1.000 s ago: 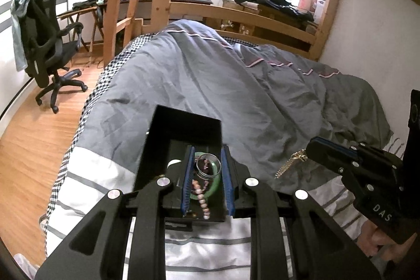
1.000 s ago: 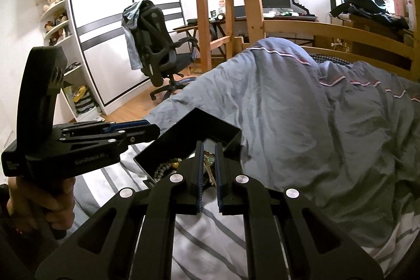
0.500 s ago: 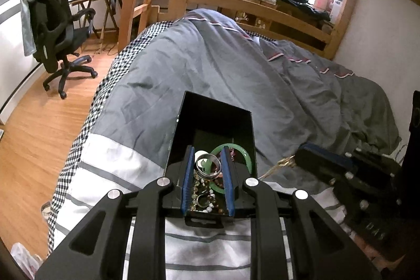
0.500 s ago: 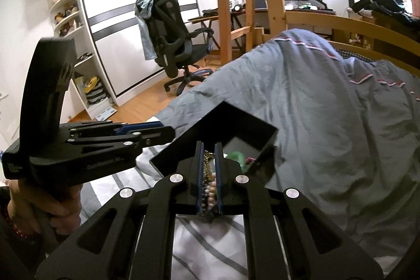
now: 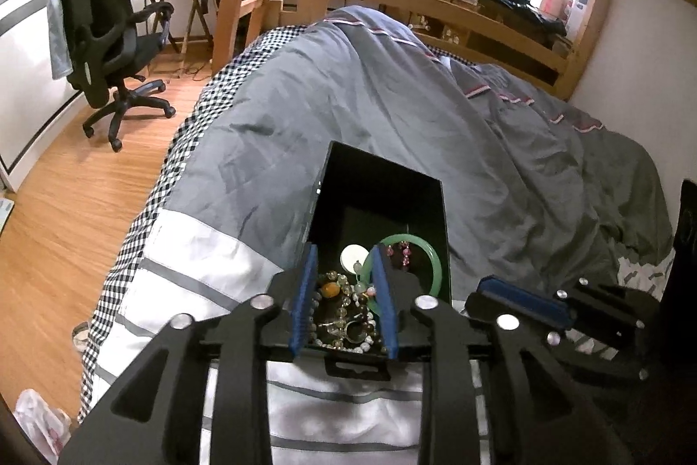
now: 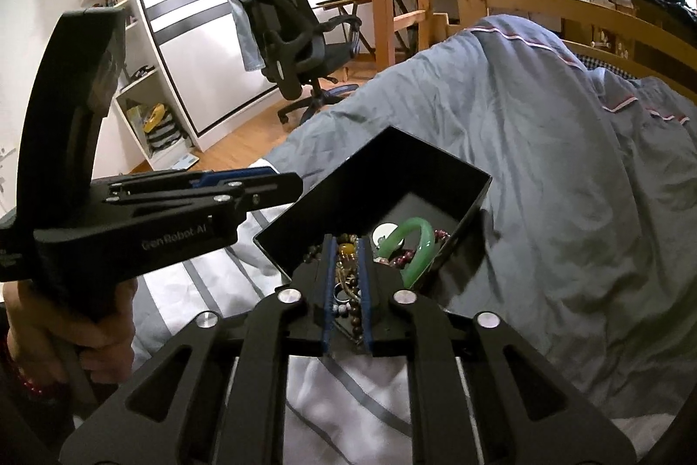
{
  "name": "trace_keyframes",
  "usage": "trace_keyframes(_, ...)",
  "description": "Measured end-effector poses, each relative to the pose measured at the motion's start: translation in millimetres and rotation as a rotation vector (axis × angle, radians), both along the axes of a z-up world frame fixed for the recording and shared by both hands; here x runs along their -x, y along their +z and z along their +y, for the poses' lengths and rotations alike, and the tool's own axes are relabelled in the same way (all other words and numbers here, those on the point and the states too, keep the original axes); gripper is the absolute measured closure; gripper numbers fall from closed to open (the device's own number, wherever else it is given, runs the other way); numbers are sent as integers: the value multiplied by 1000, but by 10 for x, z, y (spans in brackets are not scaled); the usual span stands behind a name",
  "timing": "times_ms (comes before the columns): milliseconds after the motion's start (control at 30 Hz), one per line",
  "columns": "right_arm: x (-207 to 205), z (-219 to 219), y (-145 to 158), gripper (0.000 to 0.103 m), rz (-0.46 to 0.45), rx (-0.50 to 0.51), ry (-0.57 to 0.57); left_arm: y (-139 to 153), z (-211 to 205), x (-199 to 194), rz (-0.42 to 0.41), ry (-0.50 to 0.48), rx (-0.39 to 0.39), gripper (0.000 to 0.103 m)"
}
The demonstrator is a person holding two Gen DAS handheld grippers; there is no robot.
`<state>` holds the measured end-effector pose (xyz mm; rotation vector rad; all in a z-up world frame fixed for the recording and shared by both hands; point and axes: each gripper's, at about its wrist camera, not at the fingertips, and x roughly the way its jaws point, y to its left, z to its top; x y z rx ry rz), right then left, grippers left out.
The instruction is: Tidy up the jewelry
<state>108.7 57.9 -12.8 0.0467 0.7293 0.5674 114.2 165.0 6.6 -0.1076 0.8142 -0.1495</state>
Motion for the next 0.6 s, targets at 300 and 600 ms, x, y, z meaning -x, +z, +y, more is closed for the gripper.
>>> trace_keyframes(300,75,-105,148,7,-53,-31,-71,115,103,46,-73,72,4,24)
trace_keyframes(600,270,-287,303,4,-28,-8,-104,188,46,195,-73,69,-8,8)
